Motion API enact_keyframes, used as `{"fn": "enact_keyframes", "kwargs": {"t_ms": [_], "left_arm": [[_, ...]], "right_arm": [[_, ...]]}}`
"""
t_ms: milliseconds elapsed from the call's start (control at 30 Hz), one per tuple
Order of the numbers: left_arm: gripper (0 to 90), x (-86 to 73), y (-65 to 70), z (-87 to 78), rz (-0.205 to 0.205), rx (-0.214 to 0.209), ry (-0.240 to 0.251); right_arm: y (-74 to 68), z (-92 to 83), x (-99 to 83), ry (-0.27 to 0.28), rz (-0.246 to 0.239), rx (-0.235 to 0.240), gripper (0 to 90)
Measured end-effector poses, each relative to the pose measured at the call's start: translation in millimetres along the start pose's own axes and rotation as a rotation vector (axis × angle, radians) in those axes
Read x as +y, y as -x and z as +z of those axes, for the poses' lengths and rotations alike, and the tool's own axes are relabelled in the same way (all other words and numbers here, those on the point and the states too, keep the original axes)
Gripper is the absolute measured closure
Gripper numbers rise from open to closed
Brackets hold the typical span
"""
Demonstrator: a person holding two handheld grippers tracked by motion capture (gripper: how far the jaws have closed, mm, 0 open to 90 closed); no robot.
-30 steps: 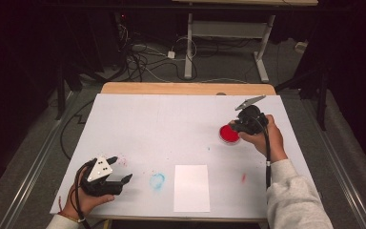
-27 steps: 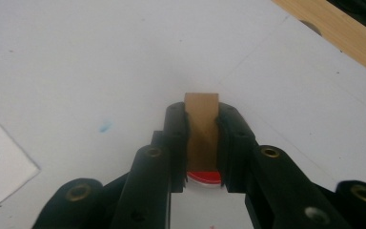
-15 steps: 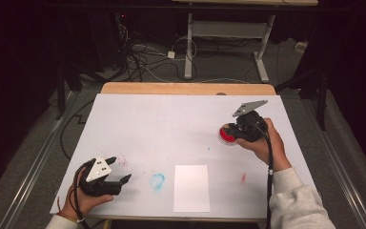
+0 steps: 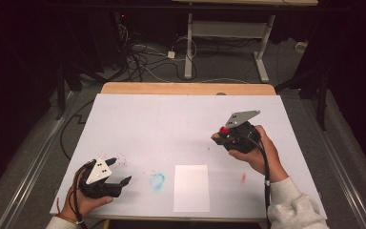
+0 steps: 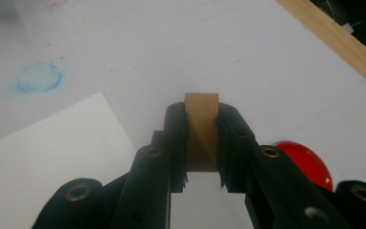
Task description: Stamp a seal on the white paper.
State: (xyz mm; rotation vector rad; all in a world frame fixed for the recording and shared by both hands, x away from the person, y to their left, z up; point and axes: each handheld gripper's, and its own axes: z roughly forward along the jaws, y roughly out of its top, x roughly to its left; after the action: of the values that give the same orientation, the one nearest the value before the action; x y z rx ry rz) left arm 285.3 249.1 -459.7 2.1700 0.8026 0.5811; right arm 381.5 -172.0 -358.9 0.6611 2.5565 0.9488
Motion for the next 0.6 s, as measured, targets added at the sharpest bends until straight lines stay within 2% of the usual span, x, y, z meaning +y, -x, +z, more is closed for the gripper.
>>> {"fn": "enact_keyframes", "kwargs": {"t_ms": [300, 367, 467, 600], "left_arm": [[19.2, 1.3, 0.7, -2.1, 0.007, 0.015, 0.001], [19.2, 1.5, 1.0, -1.8, 0.008, 0.015, 0.000], [19.2, 1.5, 1.2, -1.3, 0.011, 0.010, -0.003], [19.1, 2.1, 1.6, -0.4, 0.014, 0.009, -0.005]], "right_arm": [[-35.7, 4.7, 3.8, -0.025, -0.102, 0.052, 76.1], [-43.2, 6.2, 2.7, -0.031, -0.107, 0.069, 76.1], [-53.8, 10.5, 0.5, -0.044, -0.137, 0.056, 76.1], [-65.1, 14.4, -2.2, -0.062, -0.154, 0.080, 76.1]]}}
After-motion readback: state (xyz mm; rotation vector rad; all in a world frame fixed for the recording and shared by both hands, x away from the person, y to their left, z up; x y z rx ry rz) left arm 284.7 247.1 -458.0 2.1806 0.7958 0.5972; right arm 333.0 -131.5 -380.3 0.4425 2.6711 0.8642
